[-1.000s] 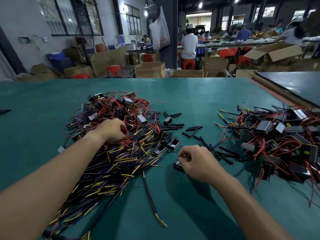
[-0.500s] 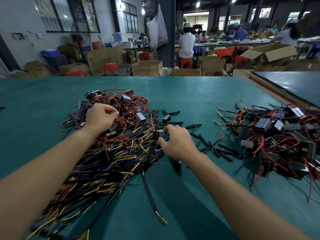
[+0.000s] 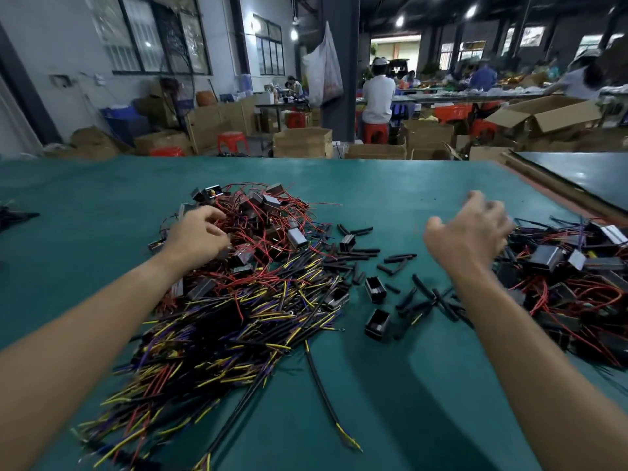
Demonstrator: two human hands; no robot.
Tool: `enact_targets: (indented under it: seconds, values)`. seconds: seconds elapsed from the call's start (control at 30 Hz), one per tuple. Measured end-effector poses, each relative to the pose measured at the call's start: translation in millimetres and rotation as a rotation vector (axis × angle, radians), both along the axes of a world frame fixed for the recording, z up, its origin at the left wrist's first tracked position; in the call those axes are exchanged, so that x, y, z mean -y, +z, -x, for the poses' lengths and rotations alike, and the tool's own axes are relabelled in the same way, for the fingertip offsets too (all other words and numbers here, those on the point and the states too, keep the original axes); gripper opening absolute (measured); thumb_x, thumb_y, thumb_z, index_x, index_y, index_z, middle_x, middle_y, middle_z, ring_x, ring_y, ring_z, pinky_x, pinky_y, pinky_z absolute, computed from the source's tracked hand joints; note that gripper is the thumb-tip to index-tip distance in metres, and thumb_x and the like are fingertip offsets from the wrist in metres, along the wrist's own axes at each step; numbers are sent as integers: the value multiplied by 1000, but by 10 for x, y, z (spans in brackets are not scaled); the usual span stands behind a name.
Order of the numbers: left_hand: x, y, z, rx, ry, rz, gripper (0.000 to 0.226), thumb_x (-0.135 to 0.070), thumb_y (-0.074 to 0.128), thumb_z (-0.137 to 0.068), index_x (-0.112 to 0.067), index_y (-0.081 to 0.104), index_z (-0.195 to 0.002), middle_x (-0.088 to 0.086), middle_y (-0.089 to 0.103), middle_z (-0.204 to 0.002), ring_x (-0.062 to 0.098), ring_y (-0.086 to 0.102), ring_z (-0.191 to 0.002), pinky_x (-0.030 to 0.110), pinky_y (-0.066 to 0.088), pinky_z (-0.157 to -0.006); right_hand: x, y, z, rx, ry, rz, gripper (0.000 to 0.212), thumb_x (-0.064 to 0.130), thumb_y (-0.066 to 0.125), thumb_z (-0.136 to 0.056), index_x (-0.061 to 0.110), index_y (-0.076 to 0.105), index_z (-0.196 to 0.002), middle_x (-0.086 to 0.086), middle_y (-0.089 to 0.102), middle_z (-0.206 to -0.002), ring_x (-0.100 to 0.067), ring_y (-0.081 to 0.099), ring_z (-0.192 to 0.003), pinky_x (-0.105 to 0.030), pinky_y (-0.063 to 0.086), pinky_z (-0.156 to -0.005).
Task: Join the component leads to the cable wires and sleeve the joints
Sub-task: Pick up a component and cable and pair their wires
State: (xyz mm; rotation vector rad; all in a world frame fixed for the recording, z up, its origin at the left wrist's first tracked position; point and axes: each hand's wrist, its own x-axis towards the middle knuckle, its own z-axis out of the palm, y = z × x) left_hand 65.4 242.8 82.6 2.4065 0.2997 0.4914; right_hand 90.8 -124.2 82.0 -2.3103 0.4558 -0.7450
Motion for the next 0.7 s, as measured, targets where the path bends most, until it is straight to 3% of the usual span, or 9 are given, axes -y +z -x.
enact_targets:
  seconds: [0.07, 0.17, 0.23, 0.3, 0.33, 0.43, 0.53, 0.6, 0.7]
  values:
    - [81, -72, 25, -50, -47, -230, 39, -13, 72, -76, -28, 64, -112, -8, 69, -86, 17, 64, -81, 33, 52, -76, 45, 21, 131, 14, 58, 33, 62, 28, 63, -84, 12, 39, -139, -19, 37, -143, -36, 31, -133, -54, 34, -107]
    - [304, -158, 27, -102, -99, -496, 13, -34, 73, -76, -29, 70, -88, -10, 64, -81, 21, 63, -89, 37, 51, -81, -72, -42, 312, -25, 309, 95, 45, 27, 63, -86, 17, 52, -128, -11, 52, -127, -28, 45, -122, -46, 38, -105]
    - [411, -203, -6, -193, -112, -560, 27, -44, 73, -76, -27, 69, -97, -9, 66, -82, 22, 63, -92, 39, 50, -84, -169, -160, 427, -61, 423, 88, 35, 24, 63, -85, 19, 59, -120, -7, 59, -118, -25, 52, -115, -41, 42, -102]
    - [434, -217, -37, -259, -165, -494, 40, -39, 75, -76, -27, 64, -113, -11, 68, -84, 18, 64, -86, 38, 53, -82, -234, -330, 530, -26, 462, 55, 26, 17, 64, -84, 17, 65, -110, -3, 63, -107, -23, 57, -106, -35, 44, -95]
    - [434, -208, -50, -279, -194, -439, 39, -36, 76, -75, -28, 66, -112, -12, 69, -81, 14, 64, -80, 35, 54, -77, -254, -421, 572, 4, 470, 44, 22, 14, 65, -83, 16, 67, -104, -1, 65, -102, -22, 59, -101, -33, 45, -91]
    - [446, -169, -84, -290, -256, -294, 12, -35, 78, -73, -29, 75, -83, -11, 71, -76, 9, 65, -74, 26, 50, -66, -261, -609, 634, 57, 498, 37, 14, 9, 66, -81, 17, 68, -93, 5, 65, -91, -17, 60, -91, -29, 46, -83]
    - [443, -180, -86, -163, -214, -252, 21, -36, 77, -78, -27, 72, -59, -11, 67, -61, 6, 59, -61, 21, 39, -54, -233, -656, 667, 110, 514, 37, 12, 9, 66, -80, 19, 68, -85, 14, 63, -77, -13, 60, -78, -27, 46, -74]
    - [460, -168, -57, -63, -146, -243, 24, -33, 76, -82, -26, 72, -60, -11, 63, -55, 6, 54, -52, 20, 35, -49, -215, -670, 687, 110, 507, 36, 14, 9, 66, -80, 23, 67, -80, 19, 60, -70, -11, 58, -70, -24, 42, -68]
    - [523, -42, 5, 104, -80, -110, 23, -29, 72, -86, -23, 71, -64, -6, 66, -57, 15, 62, -49, 24, 48, -48, -196, -695, 712, 89, 509, 32, 18, 11, 65, -81, 28, 64, -75, 17, 61, -65, -5, 57, -64, -17, 37, -59]
